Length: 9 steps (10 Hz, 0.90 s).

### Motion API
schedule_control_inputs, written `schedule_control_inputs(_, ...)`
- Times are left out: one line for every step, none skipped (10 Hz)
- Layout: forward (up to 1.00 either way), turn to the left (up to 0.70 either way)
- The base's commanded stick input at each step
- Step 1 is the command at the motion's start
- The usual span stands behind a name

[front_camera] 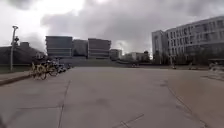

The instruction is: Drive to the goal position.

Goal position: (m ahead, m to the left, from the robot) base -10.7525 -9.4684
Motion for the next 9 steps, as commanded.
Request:
schedule_control_inputs(1.00, 0.00)
schedule_control_inputs(1.00, 0.00)
schedule_control_inputs(1.00, 0.00)
schedule_control_inputs(1.00, 0.00)
schedule_control_inputs(1.00, 0.00)
schedule_control_inputs(1.00, 0.00)
schedule_control_inputs(1.00, 0.00)
schedule_control_inputs(1.00, 0.00)
schedule_control_inputs(0.99, 0.00)
